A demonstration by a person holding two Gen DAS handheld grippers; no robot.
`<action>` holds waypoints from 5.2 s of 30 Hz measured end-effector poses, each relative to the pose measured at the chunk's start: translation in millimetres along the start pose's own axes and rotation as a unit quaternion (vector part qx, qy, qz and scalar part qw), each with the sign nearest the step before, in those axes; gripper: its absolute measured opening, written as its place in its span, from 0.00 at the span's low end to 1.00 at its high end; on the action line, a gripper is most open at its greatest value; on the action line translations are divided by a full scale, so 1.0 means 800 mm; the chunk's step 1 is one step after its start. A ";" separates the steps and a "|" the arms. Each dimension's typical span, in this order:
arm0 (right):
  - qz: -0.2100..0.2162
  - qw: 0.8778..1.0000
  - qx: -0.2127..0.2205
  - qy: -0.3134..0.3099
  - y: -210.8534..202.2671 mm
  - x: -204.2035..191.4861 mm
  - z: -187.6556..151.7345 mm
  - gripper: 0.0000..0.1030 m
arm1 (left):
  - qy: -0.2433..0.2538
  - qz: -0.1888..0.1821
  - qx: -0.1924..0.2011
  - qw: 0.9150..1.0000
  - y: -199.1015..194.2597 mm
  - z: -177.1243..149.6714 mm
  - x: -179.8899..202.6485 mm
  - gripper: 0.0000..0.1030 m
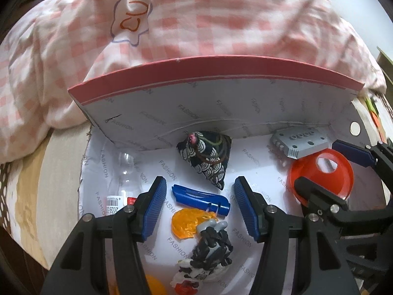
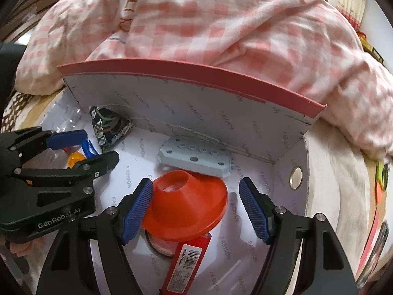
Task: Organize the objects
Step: 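Open both grippers to drop the blue piece and grey plate inside, then withdraw both grippers from the box toward the remaining wooden items, then grasp the round wooden chess piece with the left gripper, then grasp the notched wooden block with the right gripper while the left holds the chess piece, then carry the chess piece and wooden block with both grippers over the box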
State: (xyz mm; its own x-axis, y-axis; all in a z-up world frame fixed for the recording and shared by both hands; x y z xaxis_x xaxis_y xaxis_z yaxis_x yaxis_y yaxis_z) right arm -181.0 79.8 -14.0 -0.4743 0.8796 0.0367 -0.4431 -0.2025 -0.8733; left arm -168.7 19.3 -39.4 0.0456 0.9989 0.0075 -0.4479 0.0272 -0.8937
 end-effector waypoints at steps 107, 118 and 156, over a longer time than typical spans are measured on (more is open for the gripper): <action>0.029 0.993 0.070 0.094 -0.070 -0.073 -0.173 0.77 | 0.013 -0.054 0.131 0.990 -0.091 -0.225 -0.030 0.30; -0.023 0.996 0.078 0.033 -0.078 -0.057 -0.206 0.77 | 0.015 -0.027 0.105 0.994 -0.084 -0.220 -0.022 0.30; 0.001 0.992 0.121 0.048 -0.088 -0.041 -0.218 0.55 | 0.023 -0.053 0.115 0.992 -0.090 -0.223 -0.014 0.30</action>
State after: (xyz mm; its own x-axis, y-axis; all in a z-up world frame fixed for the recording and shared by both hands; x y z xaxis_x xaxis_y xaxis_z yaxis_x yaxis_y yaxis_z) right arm -1.6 140.3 -38.5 -0.4061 0.9136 -0.0211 -0.6171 -0.2912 -0.7310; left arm 22.4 -0.3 -55.6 0.1411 0.9875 0.0701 -0.6305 0.1442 -0.7627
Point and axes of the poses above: each gripper's, at about its wrist camera, not at the fingertips, and y roughly the way its jaws point, x to its right, z to its top, the point moved 5 cm from there along y, roughly the way its jaws point, and after that the axes turned 4 degrees about -x, right-handed, at the moved point
